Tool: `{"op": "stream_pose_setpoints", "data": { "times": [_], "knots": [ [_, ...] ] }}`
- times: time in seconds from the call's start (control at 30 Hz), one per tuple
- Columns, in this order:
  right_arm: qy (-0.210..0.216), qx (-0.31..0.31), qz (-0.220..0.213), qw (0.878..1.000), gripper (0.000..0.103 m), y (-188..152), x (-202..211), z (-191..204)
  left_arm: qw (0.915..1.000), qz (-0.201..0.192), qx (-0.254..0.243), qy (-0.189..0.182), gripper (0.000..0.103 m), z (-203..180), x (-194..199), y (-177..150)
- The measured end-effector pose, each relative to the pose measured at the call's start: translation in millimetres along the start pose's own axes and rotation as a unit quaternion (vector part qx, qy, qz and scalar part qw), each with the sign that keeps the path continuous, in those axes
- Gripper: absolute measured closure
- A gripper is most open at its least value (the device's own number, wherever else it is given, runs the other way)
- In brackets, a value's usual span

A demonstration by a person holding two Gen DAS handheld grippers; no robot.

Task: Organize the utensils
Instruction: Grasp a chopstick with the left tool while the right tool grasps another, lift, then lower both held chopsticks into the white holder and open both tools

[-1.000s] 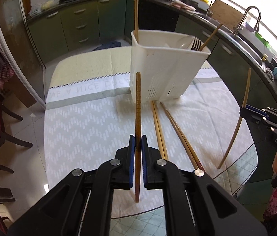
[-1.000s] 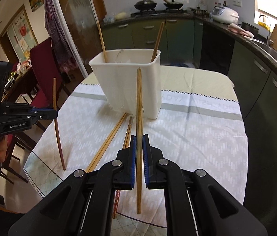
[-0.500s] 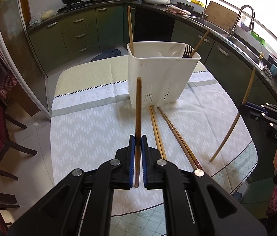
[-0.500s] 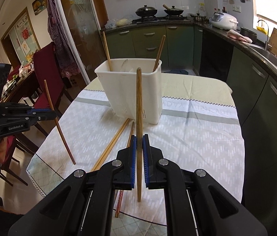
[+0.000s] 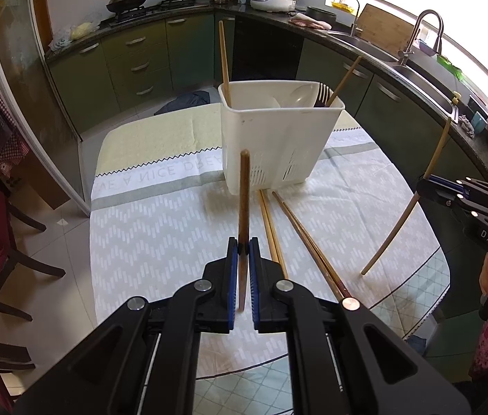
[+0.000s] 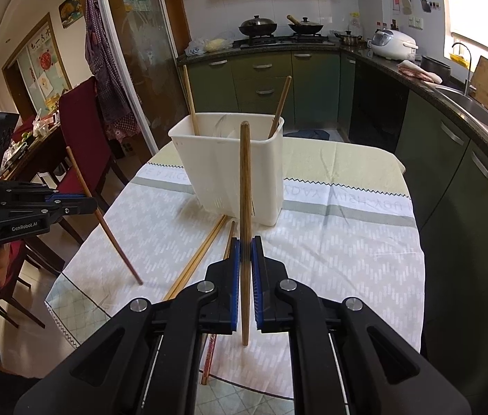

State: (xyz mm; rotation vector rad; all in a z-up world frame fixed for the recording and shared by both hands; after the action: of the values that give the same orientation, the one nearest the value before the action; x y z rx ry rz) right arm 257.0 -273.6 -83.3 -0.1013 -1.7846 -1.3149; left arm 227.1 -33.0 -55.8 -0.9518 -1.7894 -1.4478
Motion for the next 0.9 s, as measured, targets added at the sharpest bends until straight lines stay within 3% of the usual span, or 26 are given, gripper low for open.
{"op": "stream_pose_setpoints", "data": {
  "times": [0.53, 0.73, 0.9],
  "knots": [
    [0.002, 0.008, -0.032, 0.999, 0.096, 26, 26, 1, 0.9997, -0.016, -0.003, -0.020, 0.096, -7, 27, 14],
    [-0.010, 0.021, -0.097, 0.995, 0.095, 72, 70, 1, 0.9966, -0.070, -0.016, -0.039, 0.096, -25, 75, 46],
    [-0.020, 0.019, -0.156, 0.987, 0.095, 117, 97, -5, 0.9881, -0.140, -0.023, -0.059, 0.096, -48, 116, 82]
  ]
}}
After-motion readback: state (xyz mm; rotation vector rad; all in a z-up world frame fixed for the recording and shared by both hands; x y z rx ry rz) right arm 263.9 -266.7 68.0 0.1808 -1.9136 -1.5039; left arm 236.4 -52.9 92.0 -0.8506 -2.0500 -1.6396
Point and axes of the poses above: each gripper's, at about its wrist camera, not at the fingertips, and x roughly against the way its jaws point, z to its left, y to its top, the point moved 2 cm from there along -x, roughly the way its jaws point, and after that the axes turned 15 degrees about x, right-handed, at the moved point
